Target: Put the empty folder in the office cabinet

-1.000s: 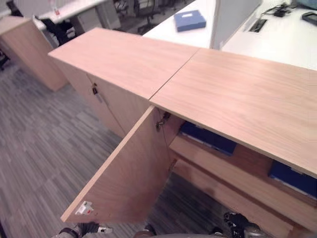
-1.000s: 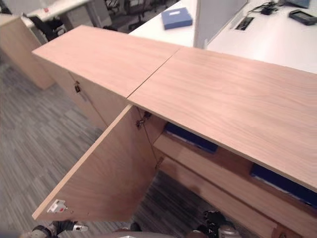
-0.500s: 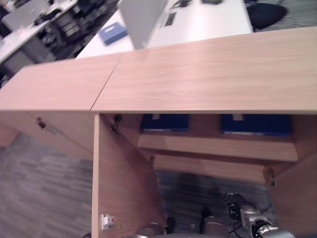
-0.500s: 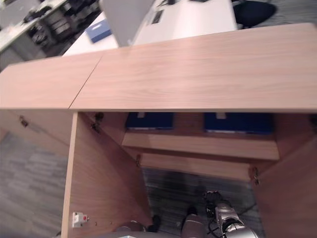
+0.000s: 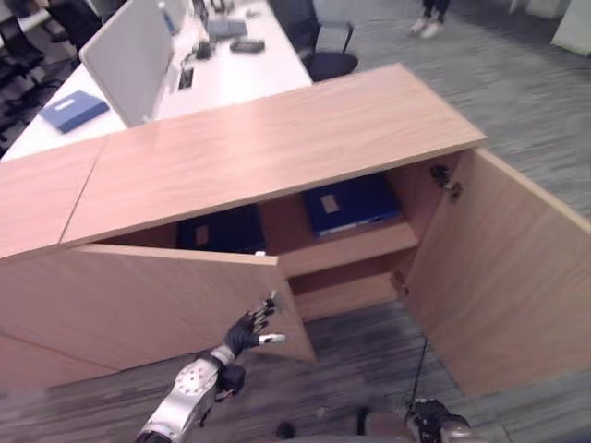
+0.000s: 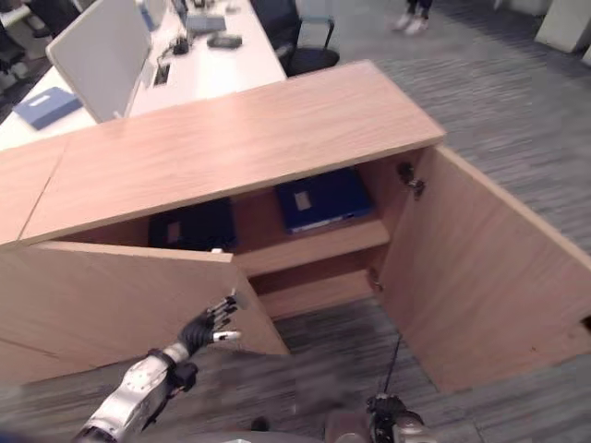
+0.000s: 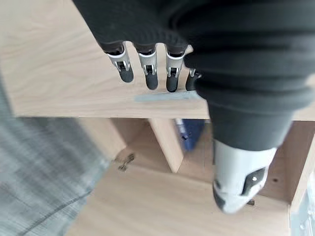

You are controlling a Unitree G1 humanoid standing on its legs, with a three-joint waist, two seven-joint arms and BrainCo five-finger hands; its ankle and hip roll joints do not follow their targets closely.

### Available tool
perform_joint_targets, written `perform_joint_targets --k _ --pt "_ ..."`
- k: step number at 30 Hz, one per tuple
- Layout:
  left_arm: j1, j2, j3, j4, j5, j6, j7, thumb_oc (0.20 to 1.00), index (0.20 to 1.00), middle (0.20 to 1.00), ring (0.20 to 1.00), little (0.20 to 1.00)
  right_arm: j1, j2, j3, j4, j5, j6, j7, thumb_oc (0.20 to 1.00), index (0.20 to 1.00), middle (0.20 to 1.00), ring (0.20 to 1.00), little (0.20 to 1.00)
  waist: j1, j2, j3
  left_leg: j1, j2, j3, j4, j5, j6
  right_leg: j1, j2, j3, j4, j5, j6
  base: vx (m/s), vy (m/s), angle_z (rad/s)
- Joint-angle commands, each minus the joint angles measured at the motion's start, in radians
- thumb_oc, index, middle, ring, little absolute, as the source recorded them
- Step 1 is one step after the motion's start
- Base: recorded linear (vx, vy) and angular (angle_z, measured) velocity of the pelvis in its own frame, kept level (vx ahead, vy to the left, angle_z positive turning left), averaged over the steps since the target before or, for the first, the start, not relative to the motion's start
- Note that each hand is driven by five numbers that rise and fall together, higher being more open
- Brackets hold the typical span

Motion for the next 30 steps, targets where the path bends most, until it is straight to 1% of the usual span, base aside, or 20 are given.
perform_joint_targets --k 1,3,4,5,9,10,13,14,15,17,18,21,23,24,25,30 --pt "-0.054 -0.012 0.005 -0.062 0.016 -0.085 -0.002 1.0 1.0 1.0 1.0 1.0 -0.016 0.015 0.024 -0.029 -0.003 -0.004 0.001 0.2 0.2 0.2 0.2 0.2 -0.016 -0.03 -0.021 0.002 -0.02 -0.031 -0.028 0.007 -0.072 0.262 -0.086 -0.004 -0.36 0.096 0.121 0.03 -0.005 0.07" --pt "-0.098 -0.014 0.012 -0.039 0.043 -0.09 0.025 1.0 1.0 1.0 1.0 1.0 -0.005 0.018 0.023 -0.023 -0.01 0.002 0.001 0.2 0.2 0.2 0.2 0.2 -0.029 -0.037 -0.031 0.01 -0.02 -0.026 -0.028 -0.001 -0.071 0.266 -0.088 -0.005 -0.359 0.096 0.124 0.01 0.0 0.02" --pt "-0.099 -0.014 0.012 -0.039 0.044 -0.091 0.026 1.0 1.0 1.0 1.0 1.0 -0.006 0.018 0.023 -0.023 -0.01 0.002 0.001 0.2 0.2 0.2 0.2 0.2 -0.028 -0.037 -0.029 0.004 -0.02 -0.026 -0.028 0.011 -0.072 0.26 -0.088 -0.003 -0.359 0.107 0.123 0.0 0.0 0.0" --pt "-0.129 -0.017 0.021 -0.02 0.056 -0.093 0.045 1.0 1.0 1.0 1.0 1.0 0.004 0.021 0.026 -0.02 -0.018 0.005 0.002 0.2 0.2 0.2 0.2 0.2 -0.036 -0.042 -0.038 0.017 -0.019 -0.018 -0.03 -0.007 -0.071 0.267 -0.089 -0.001 -0.358 0.097 0.126 0.03 -0.002 -0.03" --pt "-0.166 -0.016 0.047 0.033 0.077 -0.098 0.078 1.0 1.0 1.0 1.0 1.0 0.01 0.025 0.026 -0.016 -0.025 0.009 0.002 0.2 0.2 0.2 0.2 0.2 -0.043 -0.05 -0.049 0.03 -0.014 0.005 -0.032 -0.015 -0.071 0.262 -0.087 0.009 -0.359 0.103 0.129 0.03 0.0 -0.12" --pt "-0.19 -0.018 0.064 0.087 0.083 -0.097 0.099 1.0 1.0 1.0 1.0 1.0 0.018 0.027 0.027 -0.015 -0.031 0.01 0.004 0.2 0.2 0.2 0.2 0.2 -0.046 -0.053 -0.056 0.037 -0.012 0.021 -0.032 -0.018 -0.071 0.262 -0.087 0.014 -0.359 0.105 0.132 0.04 0.008 -0.3" --pt "-0.222 -0.011 0.076 0.142 0.099 -0.097 0.117 1.0 1.0 1.0 1.0 1.0 0.025 0.025 0.025 -0.013 -0.031 0.011 0.007 0.2 0.2 0.2 0.2 0.2 -0.055 -0.058 -0.062 0.043 -0.01 0.032 -0.032 -0.02 -0.071 0.264 -0.089 0.02 -0.359 0.106 0.135 0.03 0.02 -0.21" --pt "-0.248 -0.005 0.085 0.199 0.108 -0.093 0.131 1.0 1.0 1.0 1.0 1.0 0.032 0.023 0.024 -0.014 -0.03 0.011 0.008 0.2 0.2 0.2 0.2 0.2 -0.065 -0.062 -0.068 0.048 -0.009 0.039 -0.032 -0.023 -0.071 0.265 -0.09 0.025 -0.356 0.106 0.136 0.02 0.017 -0.11" --pt "-0.249 -0.005 0.085 0.2 0.108 -0.094 0.131 1.0 1.0 1.0 1.0 1.0 0.031 0.023 0.024 -0.014 -0.03 0.011 0.008 0.2 0.2 0.2 0.2 0.2 -0.064 -0.062 -0.068 0.048 -0.009 0.04 -0.032 -0.023 -0.071 0.266 -0.09 0.025 -0.356 0.106 0.136 0.01 0.014 -0.08" --pt "-0.291 0.004 0.094 0.263 0.117 -0.09 0.149 1.0 1.0 1.0 1.0 1.0 0.042 0.018 0.021 -0.016 -0.026 0.01 0.01 0.2 0.2 0.2 0.2 0.2 -0.076 -0.067 -0.075 0.052 -0.008 0.049 -0.032 -0.026 -0.072 0.266 -0.093 0.031 -0.354 0.107 0.139 0.0 0.0 0.0" --pt "-0.329 0.012 0.103 0.321 0.118 -0.087 0.163 1.0 1.0 1.0 1.0 1.0 0.047 0.015 0.013 -0.015 -0.017 0.01 0.011 0.2 0.2 0.2 0.2 0.2 -0.085 -0.069 -0.081 0.056 -0.006 0.059 -0.032 -0.028 -0.072 0.264 -0.094 0.037 -0.352 0.109 0.142 0.02 0.022 0.04" --pt "-0.374 0.026 0.106 0.373 0.121 -0.084 0.173 1.0 1.0 1.0 1.0 1.0 0.055 0.009 0.007 -0.011 -0.007 0.009 0.012 0.2 0.2 0.2 0.2 0.2 -0.096 -0.073 -0.089 0.061 -0.005 0.071 -0.032 -0.031 -0.074 0.261 -0.095 0.046 -0.352 0.113 0.146 0.01 0.014 -0.14" --pt "-0.447 0.048 0.109 0.444 0.11 -0.08 0.187 1.0 1.0 1.0 1.0 1.0 0.065 0.002 0.003 -0.01 0.005 0.009 0.015 0.2 0.2 0.2 0.2 0.2 -0.105 -0.079 -0.097 0.065 -0.004 0.086 -0.032 -0.034 -0.074 0.256 -0.096 0.053 -0.35 0.118 0.151 0.02 0.035 -0.35" --pt "-0.448 0.048 0.109 0.445 0.11 -0.081 0.187 1.0 1.0 1.0 1.0 1.0 0.065 0.002 0.002 -0.01 0.005 0.009 0.015 0.2 0.2 0.2 0.2 0.2 -0.104 -0.079 -0.096 0.065 -0.004 0.087 -0.032 -0.034 -0.074 0.257 -0.096 0.053 -0.35 0.118 0.151 0.01 0.023 -0.32" --pt "-0.496 0.063 0.108 0.48 0.105 -0.08 0.196 1.0 1.0 1.0 1.0 1.0 0.07 0.0 0.002 -0.009 0.012 0.006 0.017 0.2 0.2 0.2 0.2 0.2 -0.111 -0.084 -0.099 0.066 -0.004 0.091 -0.032 -0.036 -0.075 0.256 -0.099 0.052 -0.349 0.12 0.154 0.0 0.016 -0.2" --pt "-0.589 0.114 0.101 0.503 0.104 -0.08 0.208 1.0 1.0 1.0 1.0 1.0 0.07 -0.005 0.003 -0.005 0.025 0.004 0.021 0.2 0.2 0.2 0.2 0.2 -0.116 -0.092 -0.098 0.067 -0.006 0.094 -0.032 -0.041 -0.072 0.252 -0.106 0.048 -0.346 0.126 0.165 -0.01 0.021 -0.08"
